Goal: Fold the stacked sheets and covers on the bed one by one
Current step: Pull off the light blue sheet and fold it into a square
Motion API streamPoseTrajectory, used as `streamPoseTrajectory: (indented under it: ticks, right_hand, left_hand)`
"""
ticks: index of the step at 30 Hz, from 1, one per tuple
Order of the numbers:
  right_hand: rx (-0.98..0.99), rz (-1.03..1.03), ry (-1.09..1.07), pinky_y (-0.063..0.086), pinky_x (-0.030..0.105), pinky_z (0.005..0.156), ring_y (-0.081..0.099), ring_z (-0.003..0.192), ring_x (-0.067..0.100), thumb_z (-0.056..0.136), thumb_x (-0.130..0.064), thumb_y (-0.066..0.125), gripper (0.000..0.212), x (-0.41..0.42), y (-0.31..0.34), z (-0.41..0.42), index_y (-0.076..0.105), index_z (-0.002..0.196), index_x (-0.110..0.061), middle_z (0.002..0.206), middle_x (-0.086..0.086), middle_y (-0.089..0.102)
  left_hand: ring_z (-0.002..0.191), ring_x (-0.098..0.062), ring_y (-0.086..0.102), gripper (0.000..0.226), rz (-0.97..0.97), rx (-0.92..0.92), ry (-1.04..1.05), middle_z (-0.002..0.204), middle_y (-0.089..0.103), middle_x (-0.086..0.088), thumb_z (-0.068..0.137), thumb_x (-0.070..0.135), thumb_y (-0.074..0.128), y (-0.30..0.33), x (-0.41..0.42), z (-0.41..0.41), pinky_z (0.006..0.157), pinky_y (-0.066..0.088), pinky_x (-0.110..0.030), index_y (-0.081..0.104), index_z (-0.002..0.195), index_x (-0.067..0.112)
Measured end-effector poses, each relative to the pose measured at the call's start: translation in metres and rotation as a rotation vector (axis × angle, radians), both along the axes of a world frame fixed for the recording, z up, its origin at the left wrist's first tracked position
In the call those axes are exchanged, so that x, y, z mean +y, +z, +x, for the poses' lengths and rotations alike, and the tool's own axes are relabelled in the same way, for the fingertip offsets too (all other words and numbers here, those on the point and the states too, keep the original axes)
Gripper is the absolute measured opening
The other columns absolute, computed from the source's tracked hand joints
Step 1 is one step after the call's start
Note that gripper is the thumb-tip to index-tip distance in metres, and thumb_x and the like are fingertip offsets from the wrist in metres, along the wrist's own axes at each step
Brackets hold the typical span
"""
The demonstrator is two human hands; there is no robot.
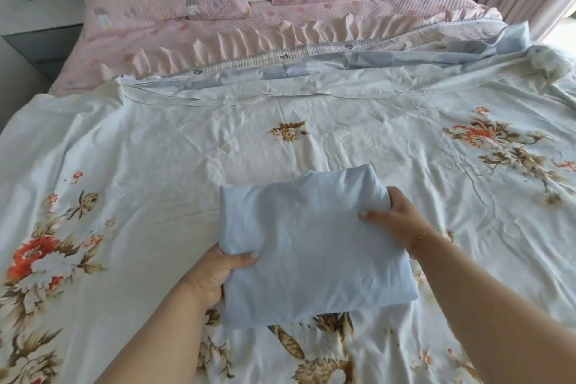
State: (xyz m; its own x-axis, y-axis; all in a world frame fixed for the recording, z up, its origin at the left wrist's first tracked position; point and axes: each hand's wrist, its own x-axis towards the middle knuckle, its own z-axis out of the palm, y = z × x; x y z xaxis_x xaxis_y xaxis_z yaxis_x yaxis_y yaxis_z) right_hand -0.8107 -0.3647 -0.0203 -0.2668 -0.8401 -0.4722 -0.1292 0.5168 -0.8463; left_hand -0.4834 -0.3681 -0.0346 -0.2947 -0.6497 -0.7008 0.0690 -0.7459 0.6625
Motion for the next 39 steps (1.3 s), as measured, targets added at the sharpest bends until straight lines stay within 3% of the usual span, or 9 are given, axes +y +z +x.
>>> streamPoseTrajectory:
  ticks: [3,11,17,21,24,28,32,35,39]
  right_hand:
    - [-0.157,0.013,-0.001,0.056,0.035,0.067,0.066,0.087,0.021,0.057,-0.017,0.083,0.075,-0.012,0.003,0.003,0.048,0.123,-0.022,0.106,0.004,0.063]
    - [-0.496,0.417,0.584,0.058,0.037,0.072,0.07,0.087,0.031,0.06,-0.008,0.075,0.054,-0.042,0.044,-0.009,0.064,0.111,0.008,0.102,0.021,0.07]
    - [0.34,0.305,0.187,0.053,0.038,0.082,0.064,0.093,0.032,0.088,-0.026,0.064,0.028,-0.078,-0.012,-0.017,0.064,0.107,-0.005,0.101,0.015,0.067]
    - [0.371,0.002,0.04,0.041,0.033,0.066,0.053,0.076,0.026,0.094,-0.028,0.053,0.02,-0.077,-0.017,-0.01,0.056,0.083,-0.012,0.073,0.005,0.054]
    - [0.584,0.005,0.09,0.038,0.033,0.074,0.053,0.095,0.031,0.095,-0.031,0.048,0.019,-0.08,-0.021,0.004,0.053,0.096,-0.012,0.087,0.006,0.056]
    - [0.975,-0.233,0.0,0.031,0.036,0.099,0.044,0.117,0.03,0.09,-0.028,0.05,0.041,-0.043,-0.008,0.035,0.047,0.128,-0.014,0.123,0.01,0.053]
    - [1.042,-0.571,0.465,0.032,0.045,0.104,0.055,0.12,0.027,0.081,-0.029,0.043,0.047,0.024,-0.029,0.076,0.063,0.121,-0.013,0.123,0.007,0.063]
    - [1.098,-0.332,0.786,0.011,0.049,0.113,0.027,0.142,0.018,0.091,-0.041,0.028,0.057,0.008,-0.054,0.064,0.045,0.141,-0.022,0.148,0.0,0.041]
    - [1.064,-0.085,0.777,-0.015,0.044,0.116,-0.01,0.146,0.009,0.09,-0.055,-0.001,0.062,-0.045,-0.073,0.037,0.003,0.15,-0.04,0.16,-0.011,0.0]
  left_hand:
    - [0.105,-0.041,0.065,0.086,0.005,0.069,-0.071,0.12,0.064,-0.025,0.036,0.017,0.099,0.006,-0.006,0.004,0.085,0.055,-0.05,0.069,0.115,0.004]
    - [0.104,-0.029,0.067,0.048,-0.027,0.429,-0.379,0.11,0.072,-0.012,0.063,0.003,0.085,0.027,-0.015,0.031,0.087,0.054,-0.044,0.074,0.109,0.009]
    - [0.102,-0.033,0.068,0.057,0.029,-0.065,-0.064,0.116,0.069,-0.018,0.072,0.025,0.08,0.011,-0.051,-0.007,0.088,0.055,-0.044,0.064,0.122,0.006]
    - [0.071,-0.025,0.07,0.021,-0.07,-0.212,0.175,0.089,0.073,-0.013,0.084,0.008,0.067,-0.005,-0.071,-0.025,0.065,0.058,-0.032,0.07,0.105,0.007]
    - [0.081,-0.029,0.068,0.024,-0.172,-0.556,0.207,0.086,0.071,-0.008,0.081,0.005,0.068,-0.023,-0.071,-0.032,0.071,0.053,-0.034,0.066,0.105,0.003]
    - [0.108,-0.039,0.052,0.041,-0.702,-1.353,0.213,0.116,0.057,-0.023,0.076,0.008,0.061,-0.022,-0.051,-0.052,0.086,0.041,-0.043,0.053,0.116,0.0]
    - [0.124,-0.027,0.048,0.047,-1.498,-1.129,-0.322,0.132,0.056,-0.011,0.084,0.027,0.052,-0.028,-0.029,-0.091,0.106,0.032,-0.043,0.055,0.13,0.016]
    - [0.149,-0.019,0.012,0.06,-1.15,-1.245,-0.78,0.161,0.021,0.001,0.094,0.051,0.02,-0.047,-0.037,-0.095,0.12,0.0,-0.048,0.019,0.152,0.035]
    - [0.15,-0.016,-0.006,0.063,-0.667,-1.374,-0.73,0.164,0.0,0.003,0.099,0.056,0.013,-0.072,-0.065,-0.082,0.119,-0.009,-0.049,0.005,0.155,0.03]
